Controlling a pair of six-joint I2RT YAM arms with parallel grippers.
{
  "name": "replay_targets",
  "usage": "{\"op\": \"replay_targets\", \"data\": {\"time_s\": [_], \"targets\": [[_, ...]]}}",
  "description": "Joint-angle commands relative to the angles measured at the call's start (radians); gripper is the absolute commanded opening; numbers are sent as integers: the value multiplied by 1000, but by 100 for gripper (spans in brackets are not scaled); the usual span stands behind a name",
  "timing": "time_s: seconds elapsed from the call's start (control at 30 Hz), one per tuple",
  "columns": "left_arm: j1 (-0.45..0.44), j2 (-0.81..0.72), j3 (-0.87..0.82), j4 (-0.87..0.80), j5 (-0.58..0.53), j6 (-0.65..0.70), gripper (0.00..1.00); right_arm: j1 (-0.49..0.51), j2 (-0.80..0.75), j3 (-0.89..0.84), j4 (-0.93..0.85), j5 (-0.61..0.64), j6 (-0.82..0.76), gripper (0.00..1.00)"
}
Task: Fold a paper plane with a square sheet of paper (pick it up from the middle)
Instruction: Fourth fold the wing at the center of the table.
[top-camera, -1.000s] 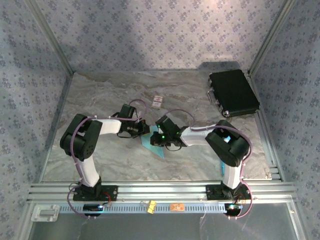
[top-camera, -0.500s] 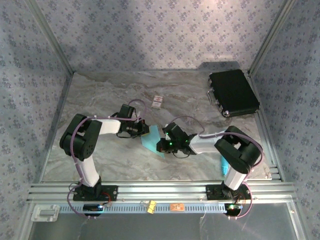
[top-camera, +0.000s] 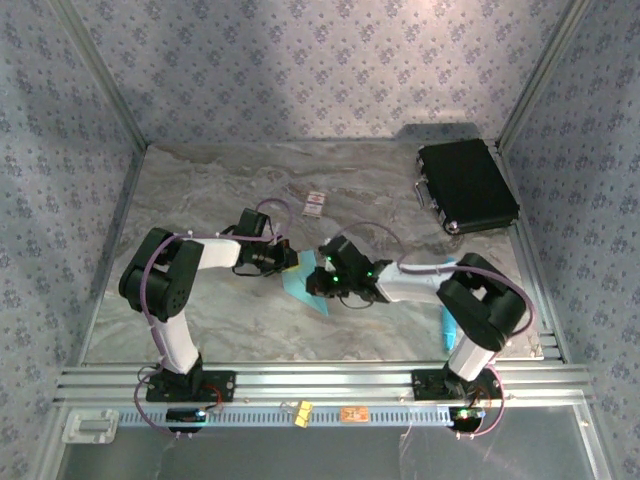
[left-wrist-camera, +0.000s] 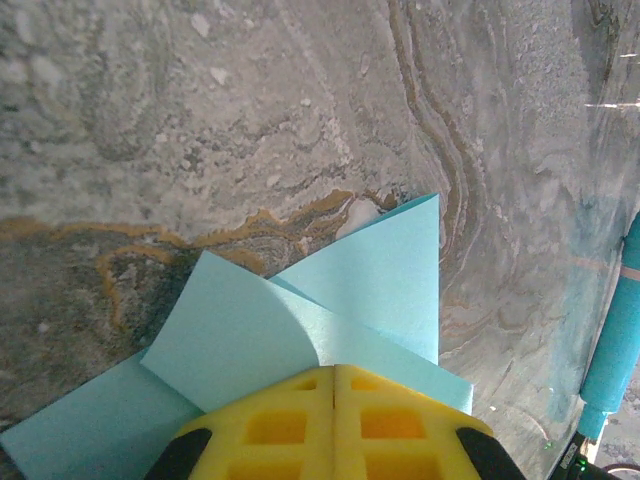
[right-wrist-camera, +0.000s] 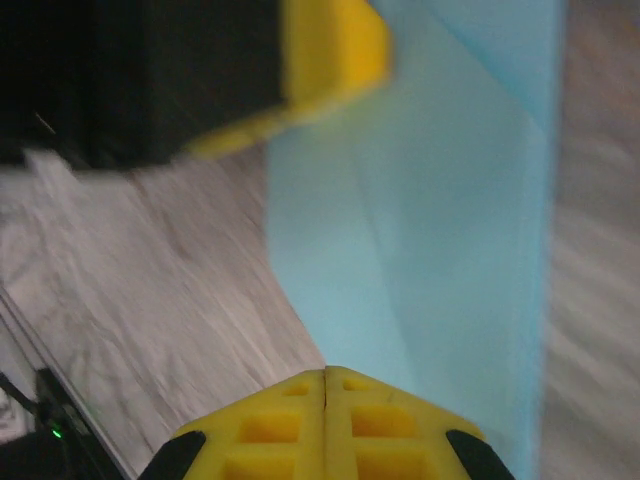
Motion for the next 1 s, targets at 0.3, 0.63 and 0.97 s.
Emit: {"op": "replay_targets", "data": {"time_s": [0.3,0.63,0.97], "targets": [[17,33,-44,-66,-94,7,3,-34,195,150,-63,-44,-33,5],[25,29,-46,-77,-99,14,3,3,41,-10,-129,3,-50,7],[29,29,-46,-77,-99,14,3,21,-139,-172,-69,31,-5,7]]}}
